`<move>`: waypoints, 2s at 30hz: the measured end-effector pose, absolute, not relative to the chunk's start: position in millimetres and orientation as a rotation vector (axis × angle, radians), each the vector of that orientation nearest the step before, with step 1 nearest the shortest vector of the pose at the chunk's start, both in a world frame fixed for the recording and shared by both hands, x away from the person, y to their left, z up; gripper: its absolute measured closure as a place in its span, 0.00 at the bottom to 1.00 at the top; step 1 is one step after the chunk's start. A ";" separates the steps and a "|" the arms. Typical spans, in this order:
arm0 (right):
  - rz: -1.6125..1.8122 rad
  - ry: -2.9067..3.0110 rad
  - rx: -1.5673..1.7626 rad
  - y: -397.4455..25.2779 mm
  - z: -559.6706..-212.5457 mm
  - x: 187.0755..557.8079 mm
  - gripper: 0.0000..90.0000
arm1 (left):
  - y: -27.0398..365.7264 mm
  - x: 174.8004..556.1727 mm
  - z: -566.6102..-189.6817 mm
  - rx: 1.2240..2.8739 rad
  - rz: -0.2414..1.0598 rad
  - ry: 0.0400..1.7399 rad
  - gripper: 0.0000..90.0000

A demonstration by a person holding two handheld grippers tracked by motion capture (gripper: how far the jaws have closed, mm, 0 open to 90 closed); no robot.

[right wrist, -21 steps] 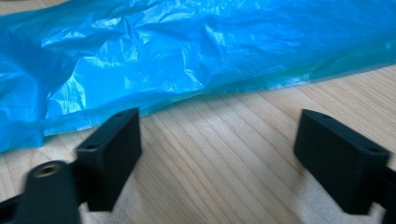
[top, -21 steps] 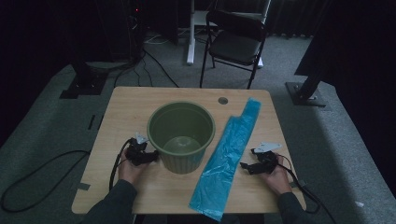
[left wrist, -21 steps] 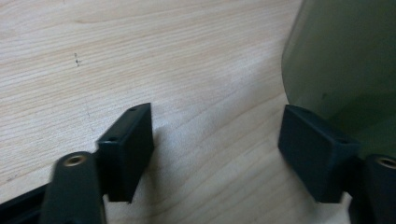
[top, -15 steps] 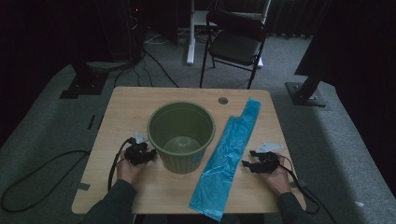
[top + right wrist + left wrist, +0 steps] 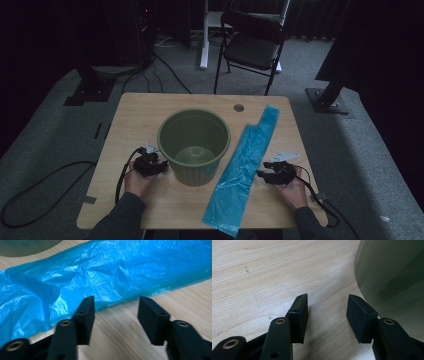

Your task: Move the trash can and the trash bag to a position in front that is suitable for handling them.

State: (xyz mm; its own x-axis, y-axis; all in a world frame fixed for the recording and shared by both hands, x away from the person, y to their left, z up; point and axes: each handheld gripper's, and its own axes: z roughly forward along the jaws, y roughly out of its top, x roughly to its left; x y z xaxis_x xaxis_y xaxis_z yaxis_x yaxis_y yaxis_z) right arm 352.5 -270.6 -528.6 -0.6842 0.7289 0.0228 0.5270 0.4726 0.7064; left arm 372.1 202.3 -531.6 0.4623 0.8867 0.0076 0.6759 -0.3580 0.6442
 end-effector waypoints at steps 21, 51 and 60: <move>0.940 2.465 1.072 -255.0 -530.5 355.0 0.42 | 209.4 385.9 -516.5 1.973 0.421 1.294 0.60; 0.871 2.545 0.945 -223.4 -531.2 348.9 0.66 | 189.1 379.7 -509.4 1.991 0.379 1.125 0.65; 0.885 2.567 0.978 -229.9 -530.6 352.5 0.97 | 190.5 377.2 -507.5 1.992 0.380 1.115 0.65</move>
